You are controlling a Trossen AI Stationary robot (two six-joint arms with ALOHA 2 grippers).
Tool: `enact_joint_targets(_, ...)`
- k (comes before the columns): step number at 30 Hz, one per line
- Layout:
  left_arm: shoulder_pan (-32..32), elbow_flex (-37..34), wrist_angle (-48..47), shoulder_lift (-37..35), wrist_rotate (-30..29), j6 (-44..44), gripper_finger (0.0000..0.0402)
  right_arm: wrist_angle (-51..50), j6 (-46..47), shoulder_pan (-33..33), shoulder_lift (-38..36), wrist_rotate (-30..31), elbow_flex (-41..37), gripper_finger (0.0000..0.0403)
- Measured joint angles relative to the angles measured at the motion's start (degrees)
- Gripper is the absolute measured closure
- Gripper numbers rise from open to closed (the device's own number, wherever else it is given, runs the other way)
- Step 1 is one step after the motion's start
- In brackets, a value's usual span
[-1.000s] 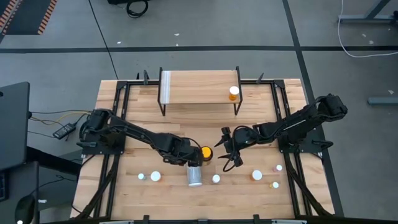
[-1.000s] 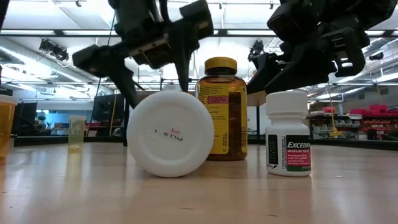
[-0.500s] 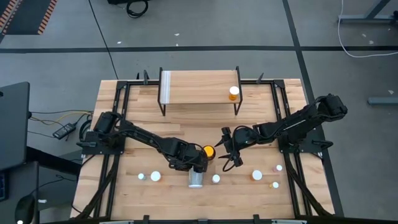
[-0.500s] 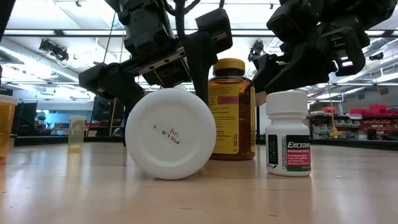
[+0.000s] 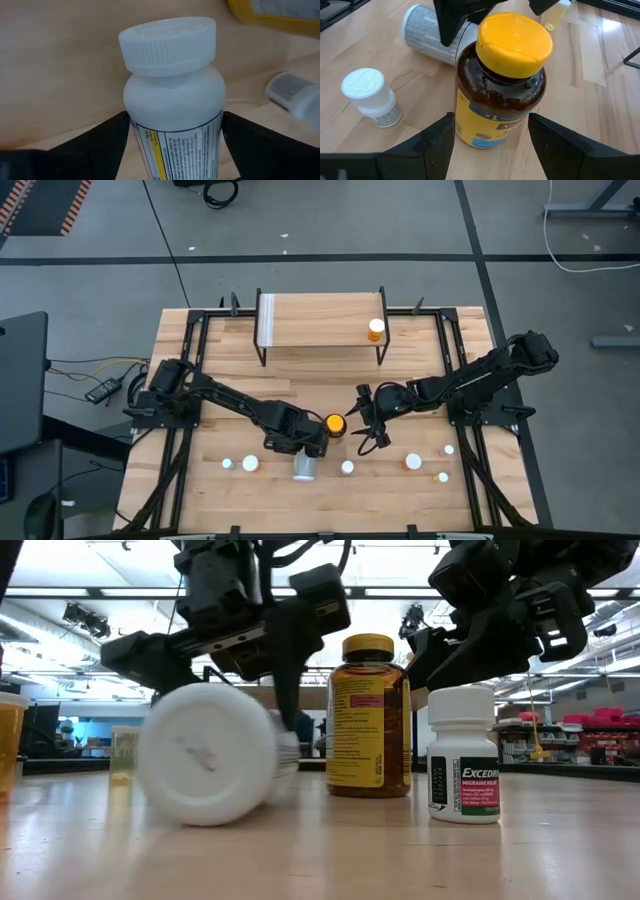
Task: Pick and place medicine bottles onto shelf by color
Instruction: Put the big white medicine bottle on the shelf
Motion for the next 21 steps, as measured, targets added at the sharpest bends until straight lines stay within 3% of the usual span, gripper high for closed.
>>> enact_joint_targets(13,0.3,-0.1,-3.4,0.1,-2.8,6.2,0.0092,-0.5,0.0,0.0,0.0,0.0,0.0,0.0147)
enact_joint_targets(21,0.4,-0.2,-3.8,-0.1,-3.3,7.5,0.0137,-0.7,0.0,0.0,0.0,0.0,0.0,0.0147)
